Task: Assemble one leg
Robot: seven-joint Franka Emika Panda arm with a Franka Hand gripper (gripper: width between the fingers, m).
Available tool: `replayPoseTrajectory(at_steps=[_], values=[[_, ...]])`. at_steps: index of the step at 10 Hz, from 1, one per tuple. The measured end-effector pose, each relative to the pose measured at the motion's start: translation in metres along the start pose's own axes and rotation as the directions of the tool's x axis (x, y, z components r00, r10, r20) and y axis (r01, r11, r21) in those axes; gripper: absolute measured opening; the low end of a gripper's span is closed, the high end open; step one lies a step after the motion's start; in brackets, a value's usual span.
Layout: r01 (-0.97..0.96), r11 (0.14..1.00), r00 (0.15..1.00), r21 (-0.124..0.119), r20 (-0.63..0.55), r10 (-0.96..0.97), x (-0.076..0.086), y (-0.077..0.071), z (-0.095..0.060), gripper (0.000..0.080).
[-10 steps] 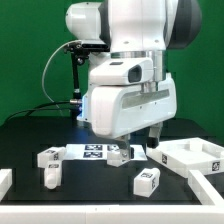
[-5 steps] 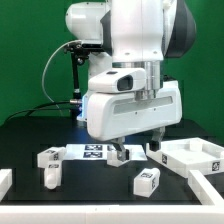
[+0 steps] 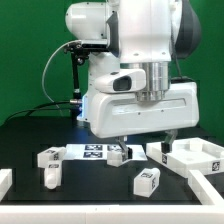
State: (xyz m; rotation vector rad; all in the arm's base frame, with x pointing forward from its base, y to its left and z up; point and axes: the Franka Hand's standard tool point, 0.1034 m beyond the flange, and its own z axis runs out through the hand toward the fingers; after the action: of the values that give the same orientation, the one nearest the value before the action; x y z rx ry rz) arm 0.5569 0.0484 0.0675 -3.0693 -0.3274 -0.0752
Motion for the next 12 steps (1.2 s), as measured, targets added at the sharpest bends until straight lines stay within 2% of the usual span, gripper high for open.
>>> replayPoseTrajectory(at_steps=[4, 5, 7, 8, 9, 10, 11, 12], values=[[-0.03, 1.0, 1.0, 0.007, 0.002, 0.03, -0.002, 0.0, 0.004, 0.065], [-0.146, 0.989, 0.989, 0.006, 0.024, 0.146, -0.009, -0.007, 0.015, 0.065], [-0.215, 0.977, 0.976, 0.004, 0.046, 0.215, -0.018, -0.012, 0.043, 0.065], [-0.221, 0.975, 0.975, 0.008, 0.037, 0.221, -0.02, -0.013, 0.052, 0.065], [-0.207, 0.978, 0.978, 0.009, -0.009, 0.207, -0.019, -0.013, 0.056, 0.065], [-0.207, 0.978, 0.978, 0.009, 0.0, 0.207, -0.021, -0.013, 0.056, 0.065], [-0.207, 0.978, 0.978, 0.01, -0.001, 0.207, -0.02, -0.013, 0.056, 0.0495], [-0.206, 0.978, 0.979, 0.01, -0.001, 0.206, -0.02, -0.013, 0.056, 0.0495]])
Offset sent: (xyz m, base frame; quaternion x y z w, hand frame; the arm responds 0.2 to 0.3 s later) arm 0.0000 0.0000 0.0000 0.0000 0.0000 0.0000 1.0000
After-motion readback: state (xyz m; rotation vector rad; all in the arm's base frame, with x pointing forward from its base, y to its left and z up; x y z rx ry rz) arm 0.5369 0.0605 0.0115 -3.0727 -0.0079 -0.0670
